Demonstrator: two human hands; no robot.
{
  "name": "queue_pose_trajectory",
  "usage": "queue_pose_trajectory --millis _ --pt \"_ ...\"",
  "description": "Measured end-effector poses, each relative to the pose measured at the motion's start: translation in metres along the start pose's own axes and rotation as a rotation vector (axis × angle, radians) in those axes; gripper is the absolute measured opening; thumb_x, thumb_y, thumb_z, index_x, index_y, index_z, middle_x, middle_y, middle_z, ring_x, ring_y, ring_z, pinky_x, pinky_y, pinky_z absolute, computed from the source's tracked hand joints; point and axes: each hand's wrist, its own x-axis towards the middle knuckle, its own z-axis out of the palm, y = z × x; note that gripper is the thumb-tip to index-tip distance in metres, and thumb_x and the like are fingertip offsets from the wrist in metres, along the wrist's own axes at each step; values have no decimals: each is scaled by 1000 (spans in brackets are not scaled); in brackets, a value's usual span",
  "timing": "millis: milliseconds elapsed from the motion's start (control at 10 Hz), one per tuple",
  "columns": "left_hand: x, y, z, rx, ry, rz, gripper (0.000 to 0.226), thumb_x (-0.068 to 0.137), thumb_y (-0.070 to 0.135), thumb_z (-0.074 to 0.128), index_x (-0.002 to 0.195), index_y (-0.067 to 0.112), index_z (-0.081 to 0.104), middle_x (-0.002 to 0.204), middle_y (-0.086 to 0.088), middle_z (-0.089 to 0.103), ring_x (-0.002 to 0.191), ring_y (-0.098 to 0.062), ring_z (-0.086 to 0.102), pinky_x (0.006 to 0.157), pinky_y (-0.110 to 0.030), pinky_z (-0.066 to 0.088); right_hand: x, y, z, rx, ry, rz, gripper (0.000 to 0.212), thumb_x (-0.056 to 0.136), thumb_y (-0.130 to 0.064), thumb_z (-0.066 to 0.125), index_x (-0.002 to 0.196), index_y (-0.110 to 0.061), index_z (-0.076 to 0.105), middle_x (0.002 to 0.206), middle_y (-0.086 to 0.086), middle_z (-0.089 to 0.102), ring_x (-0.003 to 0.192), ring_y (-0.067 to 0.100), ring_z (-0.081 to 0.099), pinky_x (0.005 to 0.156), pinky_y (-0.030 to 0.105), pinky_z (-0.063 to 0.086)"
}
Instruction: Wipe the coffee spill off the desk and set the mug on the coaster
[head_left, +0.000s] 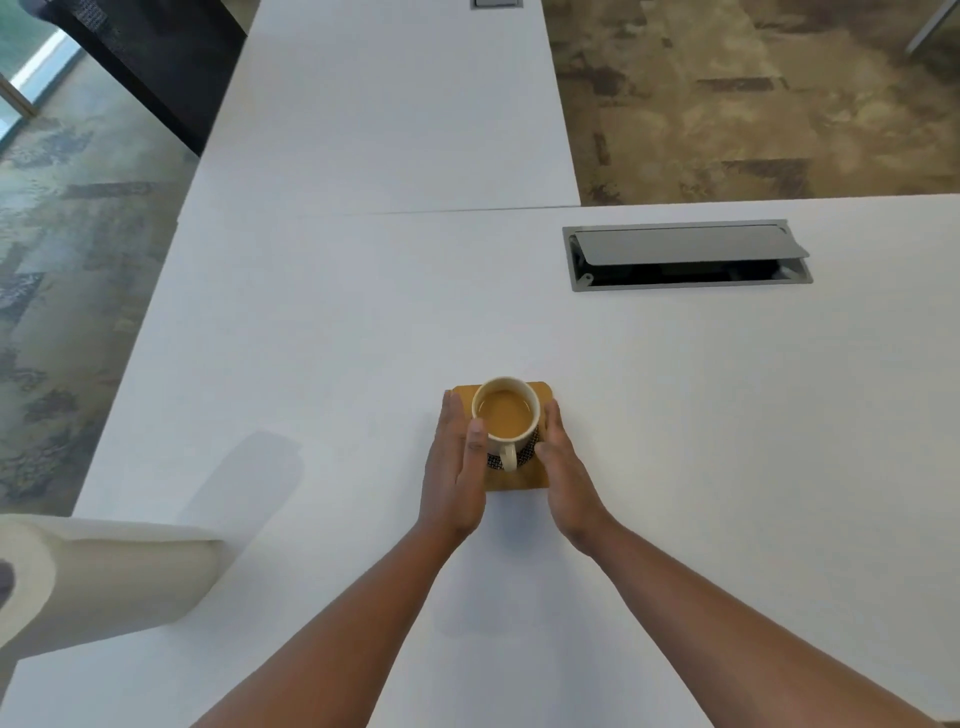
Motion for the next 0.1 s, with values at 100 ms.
queue_pose_trajectory --millis 100 --pt "-5 16 -10 428 -18 125 75 103 64 11 163 22 -8 169 10 -19 153 -3 -21 127 -35 -4 -9 -24 -3 -229 66 -111 62 107 -49 22 160 -33 -5 162 -30 -9 146 -17 -10 125 26 2"
